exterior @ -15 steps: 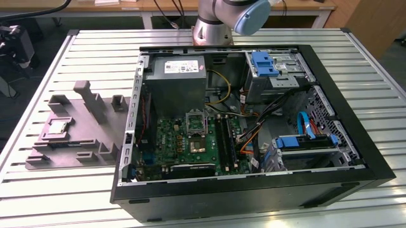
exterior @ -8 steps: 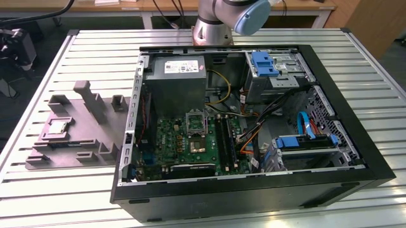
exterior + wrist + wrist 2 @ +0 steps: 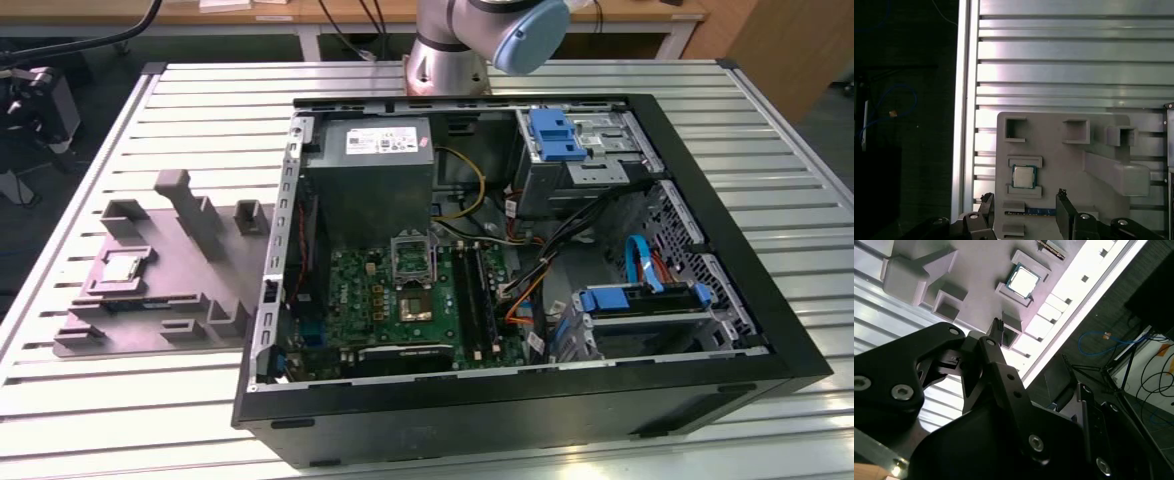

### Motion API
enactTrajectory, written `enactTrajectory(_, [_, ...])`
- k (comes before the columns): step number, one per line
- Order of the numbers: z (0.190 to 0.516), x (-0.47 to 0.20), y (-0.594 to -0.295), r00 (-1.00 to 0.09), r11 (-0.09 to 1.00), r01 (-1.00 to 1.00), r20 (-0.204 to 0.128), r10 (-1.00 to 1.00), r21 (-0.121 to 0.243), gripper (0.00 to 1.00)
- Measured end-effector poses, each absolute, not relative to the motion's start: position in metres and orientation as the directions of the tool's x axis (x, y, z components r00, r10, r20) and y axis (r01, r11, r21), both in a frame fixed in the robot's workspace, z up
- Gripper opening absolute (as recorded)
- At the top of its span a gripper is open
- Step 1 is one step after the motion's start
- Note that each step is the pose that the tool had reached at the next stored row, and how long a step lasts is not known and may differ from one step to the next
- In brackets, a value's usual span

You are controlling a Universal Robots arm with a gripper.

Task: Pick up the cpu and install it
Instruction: 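Pick up the cpu and move it towards the insertion slot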

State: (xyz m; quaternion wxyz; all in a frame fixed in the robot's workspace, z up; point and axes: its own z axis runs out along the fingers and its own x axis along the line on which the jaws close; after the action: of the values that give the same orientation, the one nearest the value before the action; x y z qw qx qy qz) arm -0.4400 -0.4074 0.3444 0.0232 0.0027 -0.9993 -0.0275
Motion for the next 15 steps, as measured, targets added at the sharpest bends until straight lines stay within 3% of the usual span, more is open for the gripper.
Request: enactTrajectory(15, [0.3397, -0.4401, -0.4074, -0.999, 0.998, -0.006, 0.046, -0.009, 0.055, 0.6])
